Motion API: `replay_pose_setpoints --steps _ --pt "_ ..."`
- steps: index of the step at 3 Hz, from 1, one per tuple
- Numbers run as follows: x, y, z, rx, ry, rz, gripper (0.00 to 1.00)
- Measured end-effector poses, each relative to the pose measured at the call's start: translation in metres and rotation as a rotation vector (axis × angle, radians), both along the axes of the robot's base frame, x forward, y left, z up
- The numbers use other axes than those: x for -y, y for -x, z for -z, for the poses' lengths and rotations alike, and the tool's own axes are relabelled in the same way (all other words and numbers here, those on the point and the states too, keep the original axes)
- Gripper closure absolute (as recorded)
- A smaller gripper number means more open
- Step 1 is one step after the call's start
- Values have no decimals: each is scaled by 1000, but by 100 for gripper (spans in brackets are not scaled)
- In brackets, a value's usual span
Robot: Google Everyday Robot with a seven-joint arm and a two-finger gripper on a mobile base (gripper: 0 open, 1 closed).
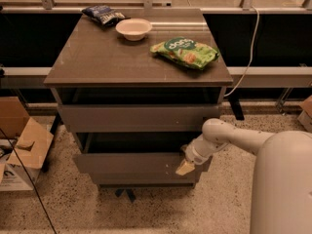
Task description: Open middle drawer
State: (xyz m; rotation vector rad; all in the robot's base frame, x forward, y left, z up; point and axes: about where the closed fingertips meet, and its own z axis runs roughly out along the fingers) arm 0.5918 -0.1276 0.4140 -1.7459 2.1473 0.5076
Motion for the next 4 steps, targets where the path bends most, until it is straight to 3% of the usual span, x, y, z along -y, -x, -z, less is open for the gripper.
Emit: replay_pose_setpoints --steps 1,2,3,4 --pt "0 1 0 -5 4 -9 80" --pt "0 1 0 -5 4 -9 100" --pt "0 1 0 -5 4 -9 0" --pt "0 1 0 -5 4 -9 0"
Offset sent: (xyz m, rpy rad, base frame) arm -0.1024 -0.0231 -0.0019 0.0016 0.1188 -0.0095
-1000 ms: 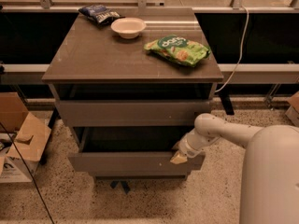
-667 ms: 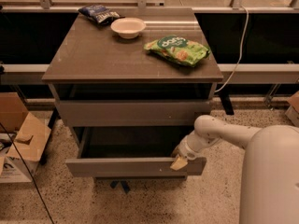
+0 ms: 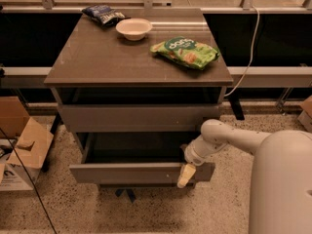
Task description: Open middle drawer
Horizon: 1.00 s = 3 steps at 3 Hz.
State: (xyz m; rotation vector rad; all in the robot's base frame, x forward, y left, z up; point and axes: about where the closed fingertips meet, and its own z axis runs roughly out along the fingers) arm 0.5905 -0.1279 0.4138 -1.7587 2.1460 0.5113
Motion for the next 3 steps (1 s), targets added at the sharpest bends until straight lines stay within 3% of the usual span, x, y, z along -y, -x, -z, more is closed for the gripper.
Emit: replay_pose_setpoints --steps 2,3 --pt "12 37 10 -46 12 9 0" --pt "18 52 9 -52 11 22 19"
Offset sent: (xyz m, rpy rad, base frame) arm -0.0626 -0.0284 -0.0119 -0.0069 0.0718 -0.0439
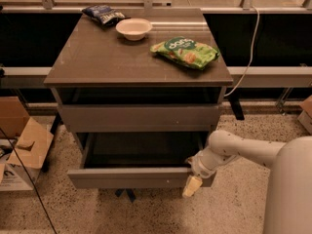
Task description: Open middle drawer
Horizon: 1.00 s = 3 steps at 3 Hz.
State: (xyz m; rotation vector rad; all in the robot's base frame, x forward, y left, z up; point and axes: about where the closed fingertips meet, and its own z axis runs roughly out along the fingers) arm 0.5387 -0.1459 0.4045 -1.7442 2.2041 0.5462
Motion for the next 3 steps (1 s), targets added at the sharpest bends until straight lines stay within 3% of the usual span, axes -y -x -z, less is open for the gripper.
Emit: replay_pose_setpoints --steps 1,2,3 --pt "0 0 0 0 0 0 42" --pt "3 23 -1 -30 -1 4 73" --pt "3 24 -1 -30 -1 4 96"
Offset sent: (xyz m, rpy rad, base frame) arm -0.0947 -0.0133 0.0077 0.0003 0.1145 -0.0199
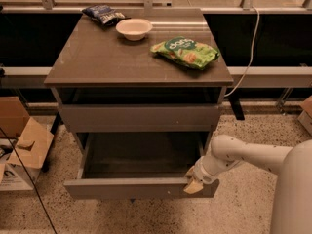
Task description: Open middle drawer
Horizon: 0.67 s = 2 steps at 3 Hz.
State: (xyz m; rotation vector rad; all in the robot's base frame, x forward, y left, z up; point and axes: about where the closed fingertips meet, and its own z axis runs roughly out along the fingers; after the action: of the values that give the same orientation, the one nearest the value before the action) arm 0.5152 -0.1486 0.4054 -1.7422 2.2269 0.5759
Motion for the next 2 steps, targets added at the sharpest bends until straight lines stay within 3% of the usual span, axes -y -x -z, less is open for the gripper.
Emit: replay_pose_setpoints --steps 1,2 --pt "0 29 -1 -29 11 47 95" --pt "0 29 -1 -29 11 48 77"
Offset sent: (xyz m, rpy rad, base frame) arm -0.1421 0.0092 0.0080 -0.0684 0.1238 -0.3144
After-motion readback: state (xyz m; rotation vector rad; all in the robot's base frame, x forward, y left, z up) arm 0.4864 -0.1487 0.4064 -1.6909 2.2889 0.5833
